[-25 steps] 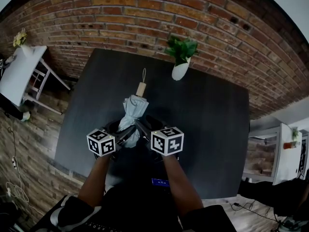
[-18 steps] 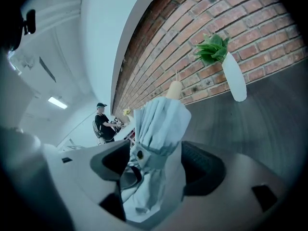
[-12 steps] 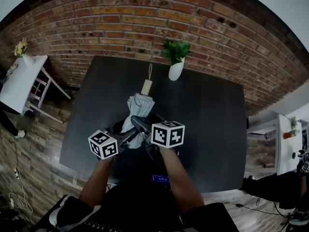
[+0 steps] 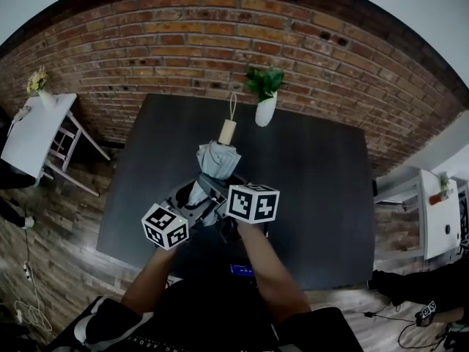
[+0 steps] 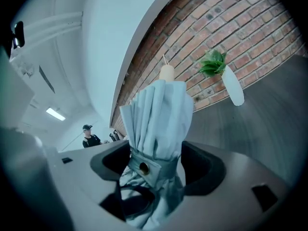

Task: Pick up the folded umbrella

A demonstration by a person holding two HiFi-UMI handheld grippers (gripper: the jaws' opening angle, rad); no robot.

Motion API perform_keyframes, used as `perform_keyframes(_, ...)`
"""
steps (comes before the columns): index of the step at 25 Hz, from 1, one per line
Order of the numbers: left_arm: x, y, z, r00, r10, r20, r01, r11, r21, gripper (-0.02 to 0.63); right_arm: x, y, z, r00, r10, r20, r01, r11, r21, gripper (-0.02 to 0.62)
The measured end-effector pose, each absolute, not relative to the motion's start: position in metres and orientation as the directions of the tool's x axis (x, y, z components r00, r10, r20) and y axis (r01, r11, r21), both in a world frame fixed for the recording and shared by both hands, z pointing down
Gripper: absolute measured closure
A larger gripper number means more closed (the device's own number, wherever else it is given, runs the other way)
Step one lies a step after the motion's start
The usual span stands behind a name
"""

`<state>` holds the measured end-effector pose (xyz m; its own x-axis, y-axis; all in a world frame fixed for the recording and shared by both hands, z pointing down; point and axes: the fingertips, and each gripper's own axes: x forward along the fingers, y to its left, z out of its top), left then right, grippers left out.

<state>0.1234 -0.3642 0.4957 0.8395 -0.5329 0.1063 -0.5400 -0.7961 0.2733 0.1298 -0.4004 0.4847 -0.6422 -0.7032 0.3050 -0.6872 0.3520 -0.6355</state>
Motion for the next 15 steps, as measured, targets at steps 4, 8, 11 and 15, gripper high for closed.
perform_keyframes(4,0.12,-0.357,0.485,0.809,-0.576,0.118,-0.588,-0.789,0.178,0.334,0.123,-0.399,0.475,-0.611,-0.74,0.281,-0.699,0.338,-0.63,0.291)
perform_keyframes(8,0.12,-0.351,0.473,0.812,-0.57,0.125,-0.581,-0.809,0.09,0.333,0.124,-0.396,0.464,-0.583,-0.775,0.246,-0.709,0.337,-0.619,0.293)
perform_keyframes(11,0.121,-0.347,0.467,0.826,-0.551,0.121,-0.559,-0.828,0.047,0.323,0.125,-0.393,0.454,-0.569,-0.793,0.217,-0.726,0.362,-0.585,0.308)
perform_keyframes(15,0.126,-0.345,0.459,0.843,-0.521,0.135,-0.524,-0.851,-0.009,0.302,0.129,-0.39,0.441,-0.545,-0.82,0.175,-0.759,0.393,-0.519,0.314)
